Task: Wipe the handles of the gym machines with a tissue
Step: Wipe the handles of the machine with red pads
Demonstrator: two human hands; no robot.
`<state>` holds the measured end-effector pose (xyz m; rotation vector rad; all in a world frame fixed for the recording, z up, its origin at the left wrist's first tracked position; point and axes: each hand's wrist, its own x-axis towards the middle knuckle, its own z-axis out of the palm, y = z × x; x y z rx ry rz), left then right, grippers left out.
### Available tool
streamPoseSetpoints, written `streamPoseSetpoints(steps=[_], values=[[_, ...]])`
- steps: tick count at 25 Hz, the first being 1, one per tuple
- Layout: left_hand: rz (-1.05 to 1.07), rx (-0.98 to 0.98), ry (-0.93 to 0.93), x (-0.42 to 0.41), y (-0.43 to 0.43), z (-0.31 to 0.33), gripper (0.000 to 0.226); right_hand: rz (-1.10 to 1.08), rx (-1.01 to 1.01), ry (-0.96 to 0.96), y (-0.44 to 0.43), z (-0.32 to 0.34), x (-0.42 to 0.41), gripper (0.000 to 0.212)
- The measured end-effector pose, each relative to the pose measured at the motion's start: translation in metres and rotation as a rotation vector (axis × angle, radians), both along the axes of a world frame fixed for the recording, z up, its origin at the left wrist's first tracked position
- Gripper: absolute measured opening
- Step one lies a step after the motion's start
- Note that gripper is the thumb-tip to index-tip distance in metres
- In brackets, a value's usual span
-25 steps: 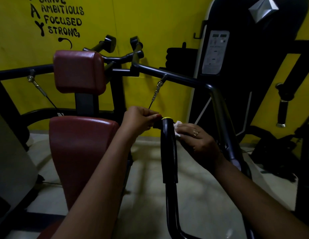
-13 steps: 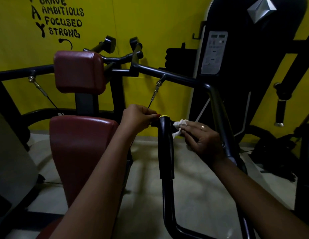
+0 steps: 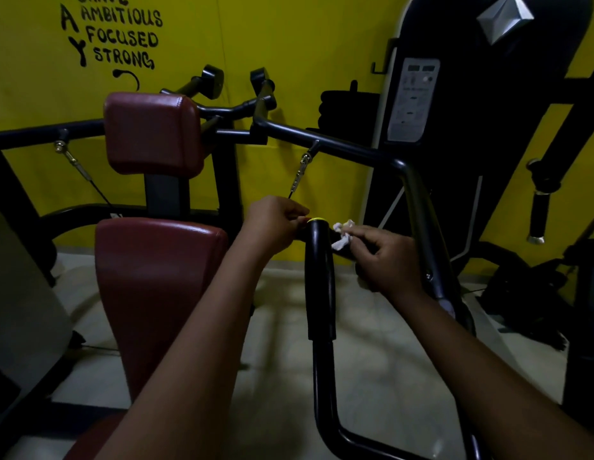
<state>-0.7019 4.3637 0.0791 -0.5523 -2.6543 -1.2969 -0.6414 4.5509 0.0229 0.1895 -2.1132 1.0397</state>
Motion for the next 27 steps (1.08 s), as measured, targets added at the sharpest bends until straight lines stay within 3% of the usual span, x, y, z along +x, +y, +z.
streamPoseSetpoints(steps=[4,8,11,12,14,15,17,18,20,23,25,27], values=[[0.015,-0.129,0.030,-0.001,0.005,0.010,0.019,0.073,0.071,-0.241,-0.026,0.021,-0.034,0.026],[0.018,-0.096,0.004,-0.005,0.006,0.008,0.018,0.030,0.185,-0.001,-0.022,0.004,-0.020,0.030],[0.027,-0.044,0.002,-0.005,0.003,0.005,0.015,-0.062,0.047,0.045,-0.003,-0.005,0.000,0.021],[0.024,-0.040,0.002,-0.005,0.003,0.005,0.015,-0.114,0.049,-0.055,0.003,-0.001,-0.004,0.015],[0.016,-0.049,-0.012,-0.003,0.003,0.009,0.016,-0.147,0.229,-0.481,0.004,0.022,-0.024,0.022],[0.013,-0.061,-0.022,-0.003,0.004,0.011,0.015,-0.097,0.224,-0.693,-0.001,0.036,-0.034,0.028],[0.017,-0.081,-0.037,-0.001,0.006,0.015,0.012,0.050,-0.029,-0.879,-0.020,0.056,-0.048,0.031],[0.024,-0.086,-0.041,-0.001,0.007,0.016,0.010,0.075,-0.077,-0.830,-0.028,0.057,-0.054,0.028],[0.034,-0.084,-0.050,-0.002,0.007,0.016,0.009,0.057,0.019,-0.560,-0.036,0.044,-0.052,0.020],[0.023,-0.068,-0.041,-0.002,0.005,0.014,0.010,0.031,0.132,-0.109,-0.023,0.016,-0.022,0.031],[0.019,-0.055,-0.030,-0.001,0.004,0.012,0.010,0.050,0.118,0.016,-0.005,0.000,-0.002,0.036],[0.017,-0.079,-0.029,-0.002,0.005,0.014,0.007,0.021,0.253,0.106,0.003,-0.011,0.009,0.031]])
